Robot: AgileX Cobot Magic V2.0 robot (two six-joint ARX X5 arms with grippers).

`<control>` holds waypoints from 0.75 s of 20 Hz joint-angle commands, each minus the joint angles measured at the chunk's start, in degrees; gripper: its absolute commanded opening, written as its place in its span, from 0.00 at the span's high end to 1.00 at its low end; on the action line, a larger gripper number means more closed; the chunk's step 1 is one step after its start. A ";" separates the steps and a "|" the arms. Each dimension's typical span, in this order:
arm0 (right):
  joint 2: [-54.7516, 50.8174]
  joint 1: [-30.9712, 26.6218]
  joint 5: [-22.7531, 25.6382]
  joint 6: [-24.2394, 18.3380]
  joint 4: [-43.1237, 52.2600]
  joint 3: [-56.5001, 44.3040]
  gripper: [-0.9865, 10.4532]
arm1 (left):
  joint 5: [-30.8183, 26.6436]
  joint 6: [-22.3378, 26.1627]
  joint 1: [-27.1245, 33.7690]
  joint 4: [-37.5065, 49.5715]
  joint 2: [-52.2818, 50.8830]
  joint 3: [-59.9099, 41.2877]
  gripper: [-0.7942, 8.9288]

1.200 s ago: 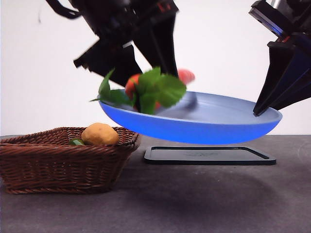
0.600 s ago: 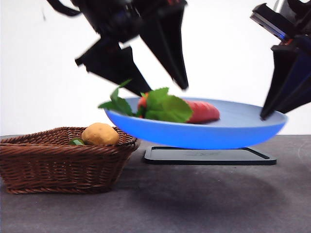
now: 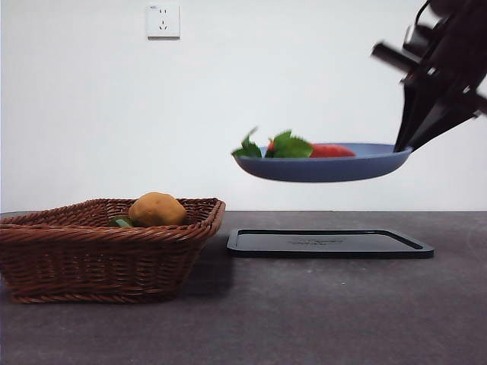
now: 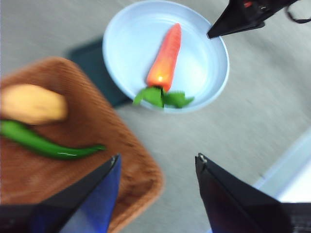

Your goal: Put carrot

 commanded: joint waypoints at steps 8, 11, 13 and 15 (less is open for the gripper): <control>23.93 -2.03 1.31 1.03 3.48 17.86 0.91 | -1.77 0.70 0.79 -1.68 -0.72 1.03 0.64; 26.10 -2.21 1.09 2.36 4.26 17.92 0.91 | -1.95 0.68 0.79 -1.79 -0.72 1.03 0.64; 26.51 -2.19 1.22 2.36 4.00 17.92 0.85 | -1.95 0.68 0.79 -2.01 -0.72 1.03 0.64; 26.51 -2.19 1.22 2.34 4.07 17.92 0.77 | -1.95 0.66 0.79 -2.14 -0.72 1.03 0.64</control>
